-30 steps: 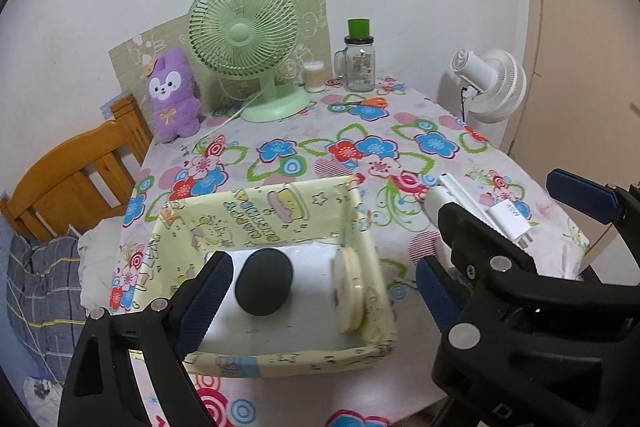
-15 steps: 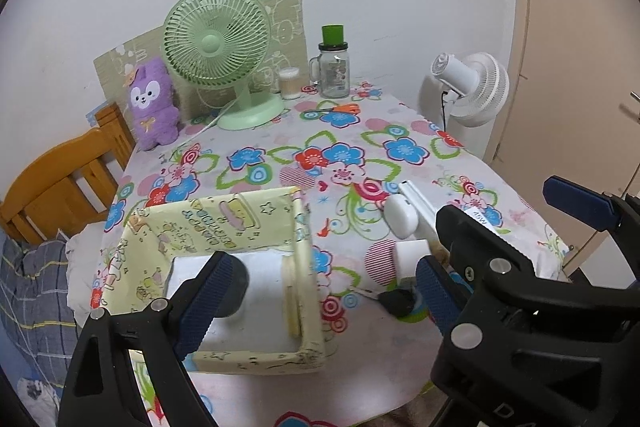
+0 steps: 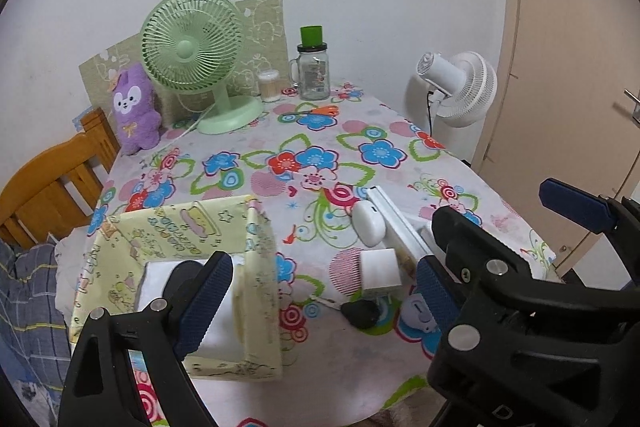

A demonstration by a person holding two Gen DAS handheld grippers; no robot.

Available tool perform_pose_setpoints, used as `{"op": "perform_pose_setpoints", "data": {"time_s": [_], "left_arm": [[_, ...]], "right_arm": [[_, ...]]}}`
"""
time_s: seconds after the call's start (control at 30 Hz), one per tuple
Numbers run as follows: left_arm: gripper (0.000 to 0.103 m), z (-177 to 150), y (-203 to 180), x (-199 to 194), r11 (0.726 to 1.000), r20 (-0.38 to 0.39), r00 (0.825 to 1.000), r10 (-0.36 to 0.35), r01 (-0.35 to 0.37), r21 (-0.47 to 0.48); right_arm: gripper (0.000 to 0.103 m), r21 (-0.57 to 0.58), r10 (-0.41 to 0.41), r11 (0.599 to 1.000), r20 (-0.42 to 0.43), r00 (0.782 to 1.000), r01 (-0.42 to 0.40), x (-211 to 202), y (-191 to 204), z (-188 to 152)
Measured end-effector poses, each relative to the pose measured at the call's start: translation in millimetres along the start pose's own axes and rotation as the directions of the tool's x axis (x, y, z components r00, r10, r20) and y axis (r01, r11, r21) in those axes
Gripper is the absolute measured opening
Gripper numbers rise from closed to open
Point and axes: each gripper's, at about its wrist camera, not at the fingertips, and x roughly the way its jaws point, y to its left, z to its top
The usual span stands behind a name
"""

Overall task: Organize rigid objects
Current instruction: 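Withdraw both grippers from the box toward the remaining white items, then grasp the small white square plug with the left gripper while the right gripper grasps the long white bar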

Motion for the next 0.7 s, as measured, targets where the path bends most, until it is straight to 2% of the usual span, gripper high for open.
{"op": "perform_pose_setpoints", "data": {"time_s": [0.7], "left_arm": [[0.099,-12,-26,26,0.997,-0.027,0.997,-0.066,0.066,-0.029]], "right_arm": [[0.088,0.012,0.035,0.999,-0.036,0.999,-0.035,23,-28,-14]]}}
